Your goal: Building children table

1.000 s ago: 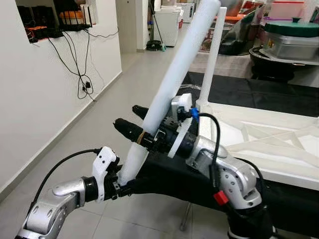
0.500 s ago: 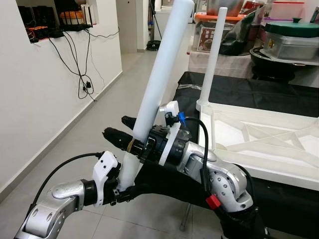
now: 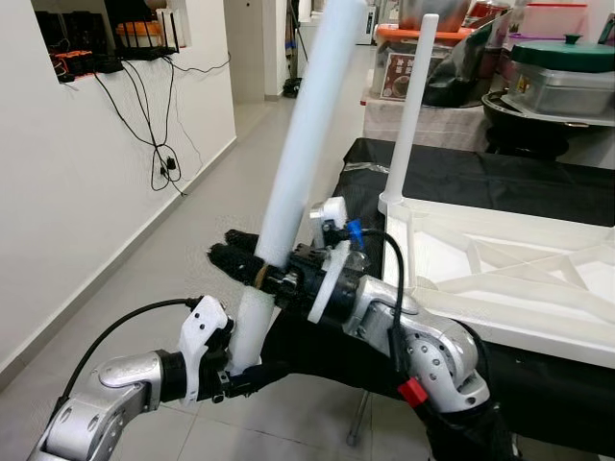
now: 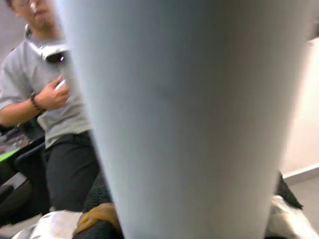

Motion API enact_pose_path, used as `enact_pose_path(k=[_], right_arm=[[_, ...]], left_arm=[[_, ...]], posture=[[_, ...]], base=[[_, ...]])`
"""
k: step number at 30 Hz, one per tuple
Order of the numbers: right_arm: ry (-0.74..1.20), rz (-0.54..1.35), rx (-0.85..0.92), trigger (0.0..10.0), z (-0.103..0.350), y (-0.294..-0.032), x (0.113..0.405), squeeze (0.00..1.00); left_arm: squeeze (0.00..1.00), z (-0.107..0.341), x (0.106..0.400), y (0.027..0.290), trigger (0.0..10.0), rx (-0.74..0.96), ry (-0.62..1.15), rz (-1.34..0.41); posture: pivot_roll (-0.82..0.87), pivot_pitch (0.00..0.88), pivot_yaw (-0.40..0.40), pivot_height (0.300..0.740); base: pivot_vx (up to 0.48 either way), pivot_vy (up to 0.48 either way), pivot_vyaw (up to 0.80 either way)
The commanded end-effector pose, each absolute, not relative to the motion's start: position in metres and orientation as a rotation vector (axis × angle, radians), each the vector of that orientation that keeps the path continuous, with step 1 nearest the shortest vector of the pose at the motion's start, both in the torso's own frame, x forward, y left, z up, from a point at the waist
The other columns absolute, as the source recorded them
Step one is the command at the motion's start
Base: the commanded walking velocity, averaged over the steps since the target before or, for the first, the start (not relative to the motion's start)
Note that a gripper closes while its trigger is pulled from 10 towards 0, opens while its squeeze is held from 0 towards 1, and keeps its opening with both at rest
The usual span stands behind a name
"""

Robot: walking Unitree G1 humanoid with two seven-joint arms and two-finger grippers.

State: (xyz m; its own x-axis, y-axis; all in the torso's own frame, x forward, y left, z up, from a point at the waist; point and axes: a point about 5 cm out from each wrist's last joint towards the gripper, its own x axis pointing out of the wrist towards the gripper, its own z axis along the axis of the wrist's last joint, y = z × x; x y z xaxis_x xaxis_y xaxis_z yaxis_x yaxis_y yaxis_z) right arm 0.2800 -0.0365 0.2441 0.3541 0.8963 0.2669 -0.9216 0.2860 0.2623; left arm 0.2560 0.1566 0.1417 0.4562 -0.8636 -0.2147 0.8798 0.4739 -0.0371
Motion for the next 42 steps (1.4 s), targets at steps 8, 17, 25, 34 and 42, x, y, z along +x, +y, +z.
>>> enact_pose_path(k=[8,17,25,34,42], right_arm=[[-0.119,1.274,0.449,0.0,0.246,-0.033,0.277,0.00],[-0.147,1.228,0.418,0.0,0.247,-0.041,0.284,0.00],[-0.194,1.104,0.292,0.0,0.249,-0.065,0.307,0.00],[-0.299,0.810,0.109,0.0,0.278,-0.123,0.356,0.00],[-0.355,0.781,0.044,0.0,0.301,-0.149,0.371,0.00]], left_arm=[[0.00,0.143,0.252,0.153,0.0,0.117,0.197,-1.117],[1.00,0.148,0.253,0.158,10.0,0.091,0.160,-1.102],[1.00,0.159,0.256,0.155,10.0,0.050,0.092,-1.050],[1.00,0.158,0.248,0.148,10.0,0.003,0.082,-1.039],[1.00,0.151,0.235,0.137,10.0,-0.055,0.098,-1.046]], posture=[[0.08,0.000,-0.026,0.740],[0.08,0.000,-0.025,0.740],[0.08,0.000,-0.025,0.740],[0.08,0.000,-0.030,0.740],[0.09,0.000,-0.039,0.740]], base=[[0.000,0.000,0.00],[0.000,0.000,0.00],[0.000,0.000,0.00],[0.000,0.000,0.00],[0.000,0.000,0.00]])
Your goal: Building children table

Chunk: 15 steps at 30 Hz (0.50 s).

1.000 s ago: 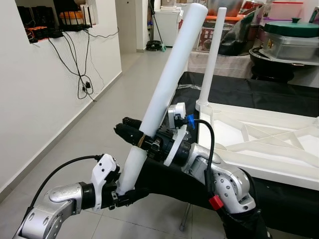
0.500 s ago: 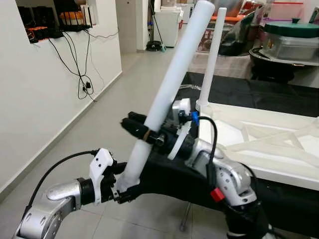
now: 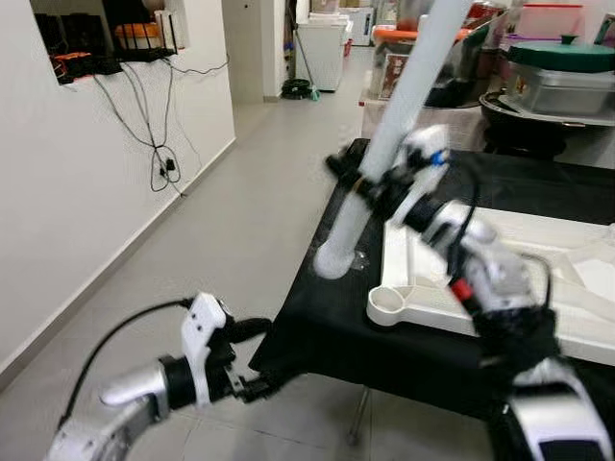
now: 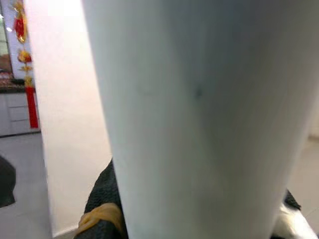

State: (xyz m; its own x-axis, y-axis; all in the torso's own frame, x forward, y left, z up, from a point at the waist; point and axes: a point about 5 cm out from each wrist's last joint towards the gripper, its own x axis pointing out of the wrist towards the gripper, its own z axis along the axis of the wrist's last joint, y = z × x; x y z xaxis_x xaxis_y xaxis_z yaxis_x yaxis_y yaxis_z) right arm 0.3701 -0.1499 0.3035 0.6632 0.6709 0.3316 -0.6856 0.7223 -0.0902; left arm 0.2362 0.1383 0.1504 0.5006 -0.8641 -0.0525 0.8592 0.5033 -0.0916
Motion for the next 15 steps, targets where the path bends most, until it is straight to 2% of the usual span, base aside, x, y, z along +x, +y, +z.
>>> enact_pose_path(k=[1,10,12,14,15], right_arm=[[-0.350,0.786,0.032,0.0,0.301,-0.154,0.373,0.00],[-0.332,0.844,0.025,0.0,0.298,-0.172,0.376,0.00],[-0.303,0.867,0.009,0.0,0.293,-0.180,0.378,0.00],[-0.233,0.870,-0.035,0.0,0.282,-0.199,0.383,0.00],[-0.233,0.870,-0.035,0.0,0.282,-0.199,0.383,0.00]], left_arm=[[1.00,0.150,0.233,0.137,10.0,-0.059,0.104,-1.040],[1.00,0.148,0.229,0.135,10.0,-0.078,0.116,-1.036],[1.00,0.147,0.227,0.135,10.0,-0.081,0.123,-1.036],[1.00,0.145,0.223,0.134,10.0,-0.089,0.133,-1.031],[1.00,0.145,0.223,0.134,10.0,-0.089,0.133,-1.031]], posture=[[0.10,0.000,-0.042,0.740],[0.10,0.000,-0.043,0.740],[0.10,0.000,-0.046,0.740],[0.11,0.000,-0.047,0.740],[0.11,0.000,-0.047,0.740]], base=[[0.000,0.000,0.00],[0.000,0.000,0.00],[0.000,0.000,0.00],[0.000,0.000,0.00],[0.000,0.000,0.00]])
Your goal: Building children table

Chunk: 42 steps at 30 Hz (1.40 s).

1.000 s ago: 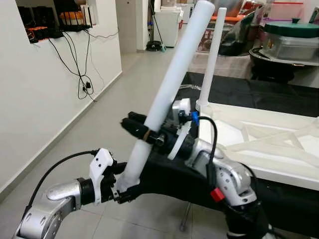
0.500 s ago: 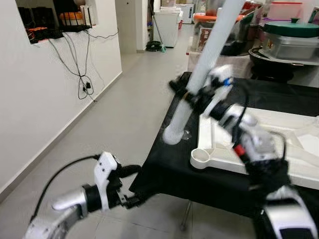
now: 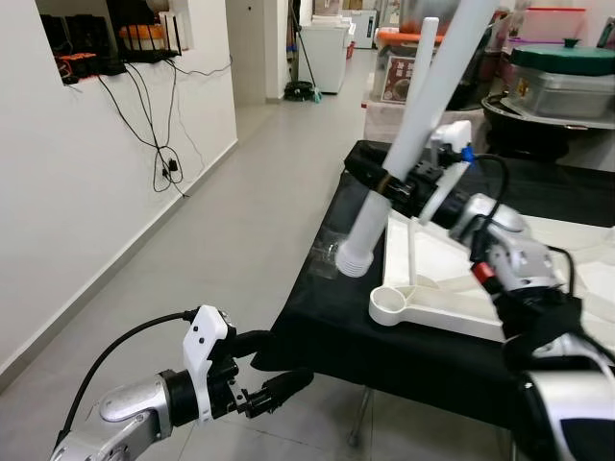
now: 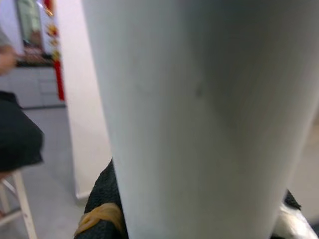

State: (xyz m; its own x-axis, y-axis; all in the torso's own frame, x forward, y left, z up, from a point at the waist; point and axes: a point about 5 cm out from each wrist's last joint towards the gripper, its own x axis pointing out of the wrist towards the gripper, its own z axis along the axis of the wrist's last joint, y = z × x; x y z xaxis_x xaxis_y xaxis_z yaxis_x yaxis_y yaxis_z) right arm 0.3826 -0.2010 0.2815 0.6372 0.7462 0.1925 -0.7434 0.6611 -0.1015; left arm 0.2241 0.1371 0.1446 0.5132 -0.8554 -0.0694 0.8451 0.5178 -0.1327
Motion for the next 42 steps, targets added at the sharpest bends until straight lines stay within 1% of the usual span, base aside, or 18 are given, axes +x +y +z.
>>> enact_pose_path(k=[1,9,15,18,21,26,33,35,42], right_arm=[[-0.221,0.877,-0.048,0.0,0.281,-0.206,0.383,0.00],[-0.188,0.874,-0.085,0.0,0.276,-0.214,0.383,0.00],[-0.118,0.907,-0.091,0.0,0.261,-0.221,0.380,0.00],[-0.056,0.970,-0.094,0.0,0.246,-0.223,0.377,0.00],[-0.040,0.991,-0.092,0.0,0.242,-0.223,0.376,0.00],[-0.014,0.975,-0.115,0.0,0.234,-0.225,0.376,0.00],[-0.031,0.942,-0.132,0.0,0.234,-0.224,0.378,0.00],[-0.092,0.896,-0.123,0.0,0.244,-0.222,0.382,0.00],[-0.116,0.896,-0.127,0.0,0.247,-0.221,0.383,0.00]], left_arm=[[1.00,0.145,0.221,0.134,10.0,-0.093,0.138,-1.032],[1.00,0.144,0.218,0.134,10.0,-0.096,0.144,-1.033],[1.00,0.143,0.216,0.134,10.0,-0.104,0.150,-1.031],[1.00,0.143,0.215,0.135,10.0,-0.106,0.155,-1.028],[1.00,0.143,0.215,0.135,10.0,-0.106,0.155,-1.026],[1.00,0.142,0.214,0.134,10.0,-0.107,0.156,-1.024],[1.00,0.142,0.213,0.133,10.0,-0.111,0.154,-1.025],[1.00,0.143,0.212,0.133,10.0,-0.115,0.156,-1.026],[1.00,0.143,0.211,0.132,10.0,-0.119,0.157,-1.030]], posture=[[0.11,0.000,-0.048,0.740],[0.11,0.000,-0.051,0.740],[0.11,0.000,-0.054,0.740],[0.11,0.000,-0.056,0.740],[0.11,0.000,-0.056,0.740],[0.11,0.000,-0.065,0.740],[0.12,0.000,-0.066,0.740],[0.12,0.000,-0.066,0.740],[0.11,0.000,-0.064,0.740]], base=[[0.000,0.000,0.00],[0.000,0.000,0.00],[0.000,0.000,0.00],[0.000,0.000,0.00],[0.000,0.000,0.00],[0.000,0.000,0.00],[0.000,0.000,0.00],[0.000,0.000,0.00],[0.000,0.000,0.00]])
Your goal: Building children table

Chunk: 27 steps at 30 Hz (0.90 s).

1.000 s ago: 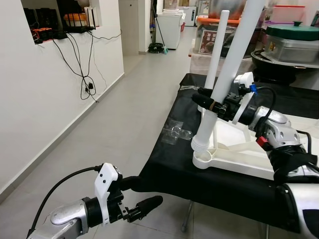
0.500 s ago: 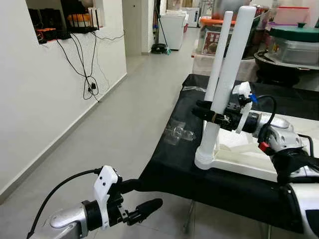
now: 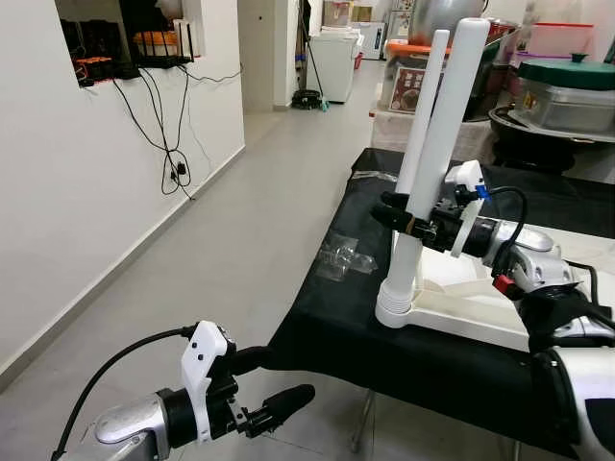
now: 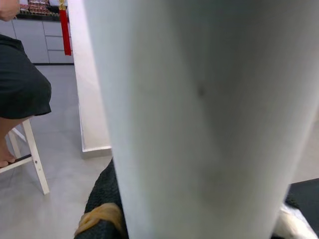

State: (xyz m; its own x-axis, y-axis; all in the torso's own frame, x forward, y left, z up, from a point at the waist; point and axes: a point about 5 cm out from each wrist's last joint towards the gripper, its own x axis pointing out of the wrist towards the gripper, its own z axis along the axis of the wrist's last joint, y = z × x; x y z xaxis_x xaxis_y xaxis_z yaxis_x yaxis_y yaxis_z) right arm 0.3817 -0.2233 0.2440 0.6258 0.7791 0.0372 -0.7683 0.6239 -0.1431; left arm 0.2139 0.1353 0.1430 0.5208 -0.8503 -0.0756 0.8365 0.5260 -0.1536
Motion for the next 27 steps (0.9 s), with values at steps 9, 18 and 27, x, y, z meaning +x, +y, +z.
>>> enact_pose_path(k=[9,18,27], right_arm=[[-0.099,0.915,-0.132,0.0,0.241,-0.221,0.381,0.00],[-0.040,1.010,-0.103,0.0,0.229,-0.216,0.377,0.00],[0.031,1.129,-0.042,0.0,0.213,-0.209,0.370,0.00]], left_arm=[[1.00,0.142,0.212,0.133,10.0,-0.116,0.160,-1.031],[1.00,0.142,0.212,0.134,10.0,-0.119,0.168,-1.030],[1.00,0.142,0.212,0.135,10.0,-0.129,0.172,-1.021]], posture=[[0.11,0.000,-0.062,0.740],[0.11,0.000,-0.063,0.740],[0.11,0.000,-0.065,0.740]], base=[[0.000,0.000,0.00],[0.000,0.000,0.00],[0.000,0.000,0.00]])
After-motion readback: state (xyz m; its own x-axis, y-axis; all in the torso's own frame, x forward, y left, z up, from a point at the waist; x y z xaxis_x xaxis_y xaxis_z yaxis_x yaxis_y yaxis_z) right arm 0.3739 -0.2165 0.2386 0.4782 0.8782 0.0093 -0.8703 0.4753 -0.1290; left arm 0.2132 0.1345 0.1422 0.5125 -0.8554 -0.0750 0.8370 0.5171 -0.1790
